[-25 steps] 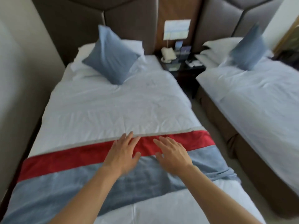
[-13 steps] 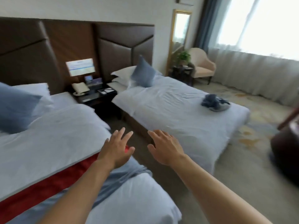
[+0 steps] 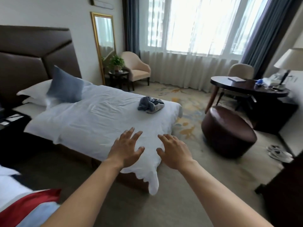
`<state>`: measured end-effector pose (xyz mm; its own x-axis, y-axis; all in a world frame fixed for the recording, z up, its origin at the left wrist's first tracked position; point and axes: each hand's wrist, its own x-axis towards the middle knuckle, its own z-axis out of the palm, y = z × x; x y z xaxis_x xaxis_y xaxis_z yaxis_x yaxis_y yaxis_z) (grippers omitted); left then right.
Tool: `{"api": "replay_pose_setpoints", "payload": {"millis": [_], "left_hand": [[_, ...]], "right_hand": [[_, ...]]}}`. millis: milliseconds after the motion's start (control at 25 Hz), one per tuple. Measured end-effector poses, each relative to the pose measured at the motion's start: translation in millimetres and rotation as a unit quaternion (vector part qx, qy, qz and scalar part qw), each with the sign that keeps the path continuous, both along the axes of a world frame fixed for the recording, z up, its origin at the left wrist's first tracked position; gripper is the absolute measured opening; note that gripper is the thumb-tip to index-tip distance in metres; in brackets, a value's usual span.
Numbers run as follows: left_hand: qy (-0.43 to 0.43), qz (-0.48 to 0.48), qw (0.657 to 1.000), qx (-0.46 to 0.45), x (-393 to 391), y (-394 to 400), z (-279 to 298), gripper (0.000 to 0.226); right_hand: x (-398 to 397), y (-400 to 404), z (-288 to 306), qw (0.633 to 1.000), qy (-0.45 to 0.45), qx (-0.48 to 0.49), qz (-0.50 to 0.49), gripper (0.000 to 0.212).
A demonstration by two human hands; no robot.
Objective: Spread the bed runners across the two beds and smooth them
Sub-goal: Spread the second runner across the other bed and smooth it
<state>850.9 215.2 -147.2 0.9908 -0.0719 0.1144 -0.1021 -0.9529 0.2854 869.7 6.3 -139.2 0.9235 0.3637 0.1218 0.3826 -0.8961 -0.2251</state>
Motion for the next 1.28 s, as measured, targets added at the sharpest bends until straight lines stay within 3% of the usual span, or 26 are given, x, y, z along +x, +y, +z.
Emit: {"api": "replay_pose_setpoints", "payload": {"millis": [360, 720, 1080, 1280], "left_hand": [[-0.013, -0.058, 0.998, -0.001, 279, -64, -12, 0.067], [0.014, -0.05, 0.999, 0.009, 548, -107, -37, 0.069], [0.061, 0.058, 0.996, 0.006, 771, -108, -48, 0.068], [0.07, 0.124, 0.99, 0.02, 887, -79, -88, 0.066]], "right_hand": [[243, -61, 5, 0.997, 0.004, -0.021, -0.069, 0.059], [524, -104, -27, 0.999, 0.011, -0.015, -0.05, 0.059], [802, -107, -42, 0.997, 0.04, -0.021, 0.059, 0.058], [946, -75, -73, 0.991, 0.006, -0.061, 0.119, 0.054]]}}
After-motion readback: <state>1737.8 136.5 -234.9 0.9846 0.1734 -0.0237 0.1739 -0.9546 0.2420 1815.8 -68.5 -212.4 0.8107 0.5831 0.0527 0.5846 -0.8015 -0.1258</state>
